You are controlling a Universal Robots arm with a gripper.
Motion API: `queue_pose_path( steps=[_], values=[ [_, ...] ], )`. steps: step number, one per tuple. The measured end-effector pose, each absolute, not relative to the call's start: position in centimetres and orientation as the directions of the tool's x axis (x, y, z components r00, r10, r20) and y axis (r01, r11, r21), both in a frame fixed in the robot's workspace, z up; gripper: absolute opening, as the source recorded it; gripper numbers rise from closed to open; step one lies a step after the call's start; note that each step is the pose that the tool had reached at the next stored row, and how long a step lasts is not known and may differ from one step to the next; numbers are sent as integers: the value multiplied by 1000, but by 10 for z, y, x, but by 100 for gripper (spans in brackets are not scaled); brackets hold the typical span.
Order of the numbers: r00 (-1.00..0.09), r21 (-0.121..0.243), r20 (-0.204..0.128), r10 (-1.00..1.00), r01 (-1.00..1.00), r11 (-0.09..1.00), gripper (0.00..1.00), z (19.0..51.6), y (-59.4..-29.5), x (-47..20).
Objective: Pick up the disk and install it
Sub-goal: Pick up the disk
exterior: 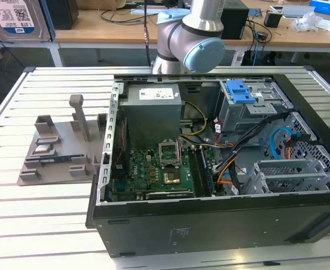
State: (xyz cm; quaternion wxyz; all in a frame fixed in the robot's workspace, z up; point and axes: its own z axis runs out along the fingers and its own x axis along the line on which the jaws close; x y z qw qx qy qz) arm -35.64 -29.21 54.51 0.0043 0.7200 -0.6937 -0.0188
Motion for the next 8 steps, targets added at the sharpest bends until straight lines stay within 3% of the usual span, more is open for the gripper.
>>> queue_pose_path(
  steps=[8],
  values=[
    [37,42,-21,-999,-998,-38,37,544,-301,-317]
  ],
)
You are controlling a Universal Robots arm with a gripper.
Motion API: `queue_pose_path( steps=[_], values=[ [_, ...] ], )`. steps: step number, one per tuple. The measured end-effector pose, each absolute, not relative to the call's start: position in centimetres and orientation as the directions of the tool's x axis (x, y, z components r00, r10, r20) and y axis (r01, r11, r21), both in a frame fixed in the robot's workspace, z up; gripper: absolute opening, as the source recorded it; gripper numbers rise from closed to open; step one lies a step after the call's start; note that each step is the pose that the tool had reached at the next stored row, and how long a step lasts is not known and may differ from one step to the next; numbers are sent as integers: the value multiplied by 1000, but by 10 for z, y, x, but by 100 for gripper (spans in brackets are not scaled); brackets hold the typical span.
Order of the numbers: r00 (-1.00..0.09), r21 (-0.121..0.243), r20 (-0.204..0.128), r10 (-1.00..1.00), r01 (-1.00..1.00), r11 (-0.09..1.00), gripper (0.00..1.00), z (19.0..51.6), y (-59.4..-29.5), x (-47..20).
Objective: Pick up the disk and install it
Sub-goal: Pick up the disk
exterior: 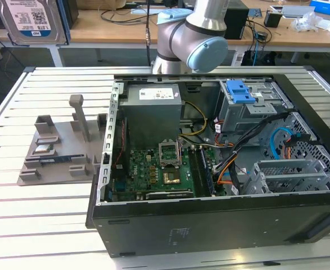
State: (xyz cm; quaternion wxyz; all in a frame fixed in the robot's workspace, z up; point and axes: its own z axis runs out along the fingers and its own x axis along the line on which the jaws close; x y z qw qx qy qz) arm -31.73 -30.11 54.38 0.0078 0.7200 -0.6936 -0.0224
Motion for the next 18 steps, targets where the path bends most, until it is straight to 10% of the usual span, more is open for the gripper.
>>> queue_pose_path(
  steps=[18],
  values=[
    [36,61,-22,-999,-997,-38,37,542,-308,-207]
  ],
)
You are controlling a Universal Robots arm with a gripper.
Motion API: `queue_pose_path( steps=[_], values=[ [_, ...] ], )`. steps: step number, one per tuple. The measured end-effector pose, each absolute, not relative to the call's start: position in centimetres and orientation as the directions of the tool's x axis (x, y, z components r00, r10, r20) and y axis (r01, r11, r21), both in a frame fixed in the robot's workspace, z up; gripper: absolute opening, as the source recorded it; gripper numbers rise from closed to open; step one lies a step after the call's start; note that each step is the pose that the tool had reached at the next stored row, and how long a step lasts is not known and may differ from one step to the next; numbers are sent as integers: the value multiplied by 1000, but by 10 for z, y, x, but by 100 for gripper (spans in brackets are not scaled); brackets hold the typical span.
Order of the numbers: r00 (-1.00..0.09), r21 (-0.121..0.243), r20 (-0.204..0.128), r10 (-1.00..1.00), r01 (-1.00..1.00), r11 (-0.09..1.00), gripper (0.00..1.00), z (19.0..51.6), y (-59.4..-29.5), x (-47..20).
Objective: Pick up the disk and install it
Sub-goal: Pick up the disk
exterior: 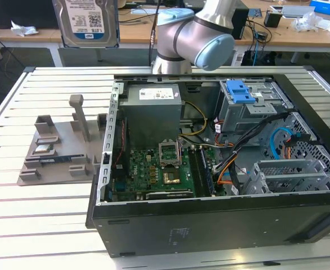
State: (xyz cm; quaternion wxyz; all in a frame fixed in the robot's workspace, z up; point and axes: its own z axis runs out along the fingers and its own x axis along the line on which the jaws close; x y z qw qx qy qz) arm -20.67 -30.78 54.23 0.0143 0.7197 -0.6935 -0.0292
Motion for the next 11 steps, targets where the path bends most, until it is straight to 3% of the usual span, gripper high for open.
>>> queue_pose_path(
  steps=[11],
  values=[
    [36,68,-22,-999,-997,-38,37,542,-308,-150]
  ],
)
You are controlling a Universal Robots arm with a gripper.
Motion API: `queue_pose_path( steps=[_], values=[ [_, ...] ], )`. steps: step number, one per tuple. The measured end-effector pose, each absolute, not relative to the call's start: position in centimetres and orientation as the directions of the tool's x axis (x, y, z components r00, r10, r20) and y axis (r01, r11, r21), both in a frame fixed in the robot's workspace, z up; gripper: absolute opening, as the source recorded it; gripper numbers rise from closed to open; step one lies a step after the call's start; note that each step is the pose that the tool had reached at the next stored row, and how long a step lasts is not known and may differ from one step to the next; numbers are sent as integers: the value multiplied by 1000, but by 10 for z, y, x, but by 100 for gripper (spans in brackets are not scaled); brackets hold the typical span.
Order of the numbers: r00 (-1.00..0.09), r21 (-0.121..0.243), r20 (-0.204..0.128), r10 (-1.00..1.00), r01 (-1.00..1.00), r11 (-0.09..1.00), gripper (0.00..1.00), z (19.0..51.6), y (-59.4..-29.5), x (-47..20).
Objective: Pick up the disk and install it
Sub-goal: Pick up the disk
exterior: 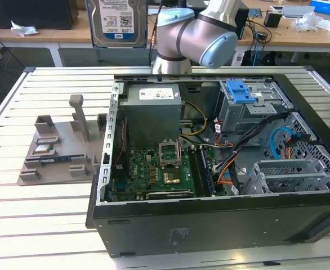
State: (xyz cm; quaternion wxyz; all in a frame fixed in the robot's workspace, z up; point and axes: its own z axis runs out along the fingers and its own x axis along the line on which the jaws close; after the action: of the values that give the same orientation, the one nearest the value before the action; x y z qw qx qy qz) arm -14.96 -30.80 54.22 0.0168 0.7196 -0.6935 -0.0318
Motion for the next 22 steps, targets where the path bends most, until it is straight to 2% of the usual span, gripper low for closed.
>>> queue_pose_path(
  steps=[22],
  values=[
    [36,82,-23,-999,-996,-38,37,542,-308,-49]
  ],
)
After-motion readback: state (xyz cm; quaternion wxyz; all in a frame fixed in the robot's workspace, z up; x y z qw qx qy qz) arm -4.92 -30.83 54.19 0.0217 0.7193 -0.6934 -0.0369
